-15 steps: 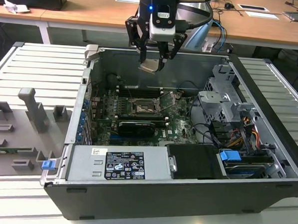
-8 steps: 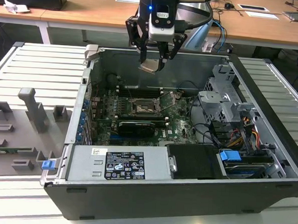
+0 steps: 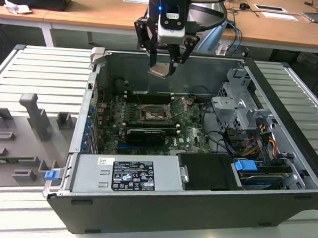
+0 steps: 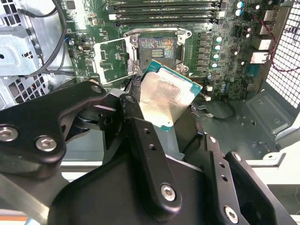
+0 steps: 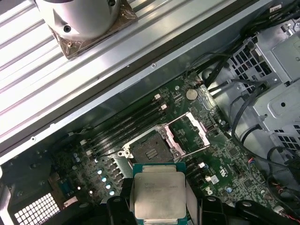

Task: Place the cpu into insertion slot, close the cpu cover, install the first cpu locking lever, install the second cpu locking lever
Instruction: 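Place the cpu into insertion slot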

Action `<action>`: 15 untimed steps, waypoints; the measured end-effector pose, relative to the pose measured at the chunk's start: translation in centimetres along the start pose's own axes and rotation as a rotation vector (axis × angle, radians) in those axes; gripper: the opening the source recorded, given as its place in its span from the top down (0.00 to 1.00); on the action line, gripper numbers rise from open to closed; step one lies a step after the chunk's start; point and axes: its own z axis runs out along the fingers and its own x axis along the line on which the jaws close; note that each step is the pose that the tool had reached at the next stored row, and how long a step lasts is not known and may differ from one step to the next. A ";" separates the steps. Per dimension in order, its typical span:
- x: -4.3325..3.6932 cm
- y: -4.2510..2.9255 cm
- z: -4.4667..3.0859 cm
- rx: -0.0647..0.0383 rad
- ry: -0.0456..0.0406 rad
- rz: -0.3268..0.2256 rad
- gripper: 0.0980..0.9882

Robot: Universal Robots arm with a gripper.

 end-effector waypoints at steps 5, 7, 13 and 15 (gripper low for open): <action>0.00 0.00 0.00 0.000 -0.0013 0.014 0.52; 0.00 0.00 0.00 0.000 -0.0020 0.023 0.52; 0.00 0.00 0.00 -0.001 -0.0038 0.043 0.52; 0.00 0.00 0.00 -0.001 -0.0046 0.052 0.52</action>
